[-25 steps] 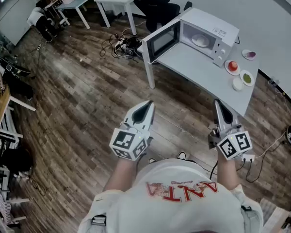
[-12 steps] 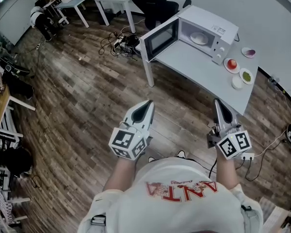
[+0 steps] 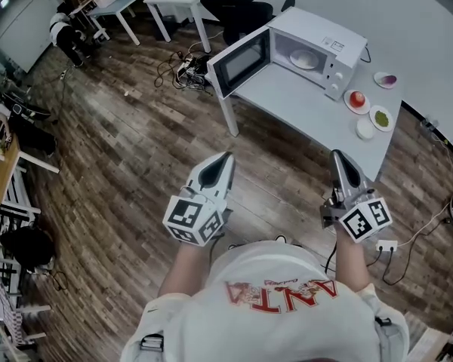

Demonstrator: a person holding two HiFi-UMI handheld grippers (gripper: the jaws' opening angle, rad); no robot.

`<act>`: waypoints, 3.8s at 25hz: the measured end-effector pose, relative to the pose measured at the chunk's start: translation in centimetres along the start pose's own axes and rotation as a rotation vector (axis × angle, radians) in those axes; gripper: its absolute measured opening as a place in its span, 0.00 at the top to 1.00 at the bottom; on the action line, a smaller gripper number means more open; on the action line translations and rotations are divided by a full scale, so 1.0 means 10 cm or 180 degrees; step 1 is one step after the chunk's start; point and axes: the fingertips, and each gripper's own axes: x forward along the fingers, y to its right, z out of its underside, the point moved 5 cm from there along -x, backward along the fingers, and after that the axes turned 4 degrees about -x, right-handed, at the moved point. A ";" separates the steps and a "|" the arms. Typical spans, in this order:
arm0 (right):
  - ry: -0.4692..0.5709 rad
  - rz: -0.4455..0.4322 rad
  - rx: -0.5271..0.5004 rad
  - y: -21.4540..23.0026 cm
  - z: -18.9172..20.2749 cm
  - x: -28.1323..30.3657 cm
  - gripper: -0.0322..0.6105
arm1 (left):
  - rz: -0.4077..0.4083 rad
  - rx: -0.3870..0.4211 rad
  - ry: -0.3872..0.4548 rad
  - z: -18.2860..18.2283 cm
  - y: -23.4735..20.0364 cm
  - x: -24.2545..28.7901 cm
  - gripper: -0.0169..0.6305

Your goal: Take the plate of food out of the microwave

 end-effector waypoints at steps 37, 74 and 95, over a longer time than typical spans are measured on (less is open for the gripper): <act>-0.0413 0.0548 0.0314 1.08 0.40 1.58 0.95 | 0.0463 -0.0022 -0.0226 -0.12 -1.15 1.80 0.96; -0.0634 0.1226 0.0672 3.24 0.56 2.63 0.95 | 0.0667 -0.0088 -0.0568 0.01 -1.53 4.24 0.96; -0.0011 0.2010 0.3014 3.74 1.88 3.35 0.86 | 0.1041 -0.0338 -0.0844 0.26 -1.87 4.54 0.96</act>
